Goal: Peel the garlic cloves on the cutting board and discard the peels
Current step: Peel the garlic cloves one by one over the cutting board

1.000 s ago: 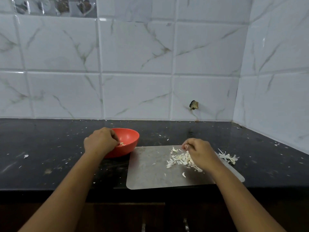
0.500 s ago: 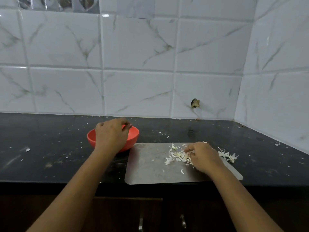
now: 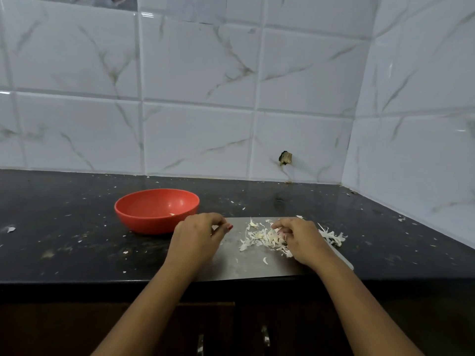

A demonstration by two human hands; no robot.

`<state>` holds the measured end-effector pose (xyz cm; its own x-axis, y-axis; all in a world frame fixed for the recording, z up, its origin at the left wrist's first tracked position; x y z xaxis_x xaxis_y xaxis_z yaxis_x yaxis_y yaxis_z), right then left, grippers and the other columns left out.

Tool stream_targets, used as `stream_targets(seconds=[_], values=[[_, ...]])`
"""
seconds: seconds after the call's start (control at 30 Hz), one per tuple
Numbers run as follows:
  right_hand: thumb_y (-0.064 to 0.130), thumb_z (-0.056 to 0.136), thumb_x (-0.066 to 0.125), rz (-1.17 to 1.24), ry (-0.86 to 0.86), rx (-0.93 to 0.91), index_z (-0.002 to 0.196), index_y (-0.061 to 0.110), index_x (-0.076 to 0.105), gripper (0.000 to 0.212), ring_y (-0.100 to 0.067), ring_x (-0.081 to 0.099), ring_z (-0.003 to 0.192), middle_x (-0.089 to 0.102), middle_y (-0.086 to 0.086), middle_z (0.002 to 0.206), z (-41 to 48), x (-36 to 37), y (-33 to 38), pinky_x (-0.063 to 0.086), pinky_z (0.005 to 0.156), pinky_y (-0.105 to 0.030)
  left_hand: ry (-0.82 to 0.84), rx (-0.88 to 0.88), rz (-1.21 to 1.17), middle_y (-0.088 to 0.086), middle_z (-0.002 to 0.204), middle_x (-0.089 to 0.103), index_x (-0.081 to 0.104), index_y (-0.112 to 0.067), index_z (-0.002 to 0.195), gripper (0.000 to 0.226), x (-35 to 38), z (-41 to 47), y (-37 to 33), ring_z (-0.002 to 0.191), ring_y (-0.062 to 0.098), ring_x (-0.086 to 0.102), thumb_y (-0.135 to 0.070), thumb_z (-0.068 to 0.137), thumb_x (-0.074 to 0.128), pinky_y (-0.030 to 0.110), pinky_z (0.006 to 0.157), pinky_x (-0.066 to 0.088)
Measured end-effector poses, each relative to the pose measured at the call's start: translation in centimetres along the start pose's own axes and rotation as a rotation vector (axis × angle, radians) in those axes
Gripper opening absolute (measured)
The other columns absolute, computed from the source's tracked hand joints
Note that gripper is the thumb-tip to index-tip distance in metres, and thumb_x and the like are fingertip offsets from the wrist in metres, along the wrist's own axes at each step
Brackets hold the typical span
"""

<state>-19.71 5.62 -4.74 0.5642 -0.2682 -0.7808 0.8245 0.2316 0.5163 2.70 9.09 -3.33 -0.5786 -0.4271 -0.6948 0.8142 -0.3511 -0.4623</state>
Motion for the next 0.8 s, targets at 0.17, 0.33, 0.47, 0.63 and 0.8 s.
stream_targets(seconds=[0.17, 0.33, 0.47, 0.63, 0.8], values=[[-0.007, 0.088, 0.051, 0.02, -0.025, -0.036, 0.104, 0.021, 0.069, 0.037, -0.007, 0.053, 0.068, 0.057, 0.003, 0.082, -0.3, 0.4, -0.4, 0.045, 0.071, -0.017, 0.042, 0.009, 0.063, -0.011, 0.095, 0.069, 0.071, -0.031, 0.094, 0.013, 1.5, -0.8, -0.1, 0.091, 0.009, 0.061, -0.038, 0.089, 0.062, 0.032, 0.083, 0.049], [-0.001, 0.091, 0.054, 0.006, 0.002, 0.001, 0.099, 0.018, 0.068, 0.025, -0.006, 0.049, 0.065, 0.056, 0.003, 0.083, -0.2, 0.1, -0.3, 0.044, 0.068, -0.021, 0.088, 0.06, 0.095, -0.015, 0.103, 0.068, 0.07, -0.031, 0.101, 0.015, 1.9, -1.1, -0.8, 0.097, 0.005, 0.06, -0.029, 0.091, 0.059, 0.025, 0.085, 0.048], [0.006, 0.097, 0.047, -0.017, -0.057, 0.012, 0.101, 0.014, 0.068, 0.023, -0.014, 0.055, 0.078, 0.059, -0.004, 0.101, 0.1, -0.1, -0.4, 0.04, 0.064, -0.017, 0.099, 0.059, 0.062, -0.012, 0.1, 0.071, 0.071, -0.029, 0.099, 0.015, 2.3, -1.1, -0.8, 0.093, 0.006, 0.063, -0.028, 0.092, 0.057, 0.026, 0.084, 0.05], [-0.001, 0.097, 0.042, -0.075, -0.175, 0.034, 0.105, 0.009, 0.065, 0.026, -0.022, 0.055, 0.092, 0.054, -0.011, 0.111, 0.3, -0.3, 0.4, 0.041, 0.075, -0.027, 0.075, -0.075, -0.201, -0.014, 0.08, 0.068, 0.07, -0.026, 0.084, 0.027, 2.3, -0.9, 0.1, 0.08, -0.001, 0.065, -0.003, 0.089, 0.058, 0.026, 0.086, 0.052], [0.0, 0.097, 0.042, -0.058, -0.147, 0.011, 0.093, 0.013, 0.062, 0.024, -0.017, 0.053, 0.081, 0.054, -0.006, 0.104, 0.9, 0.6, 1.9, 0.04, 0.067, -0.025, 0.066, -0.125, -0.288, -0.012, 0.081, 0.071, 0.07, -0.025, 0.081, 0.019, 2.2, -1.0, 0.4, 0.079, -0.002, 0.066, -0.006, 0.083, 0.069, 0.019, 0.084, 0.052]])
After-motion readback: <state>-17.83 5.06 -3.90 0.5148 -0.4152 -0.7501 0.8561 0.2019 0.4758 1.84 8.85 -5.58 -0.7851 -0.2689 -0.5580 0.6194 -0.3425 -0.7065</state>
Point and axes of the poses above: each hand's wrist, its own z-axis towards the middle knuckle, its own x-axis out of the palm, y = z × x, the point moved 2 cm from there along z, towards the middle knuckle
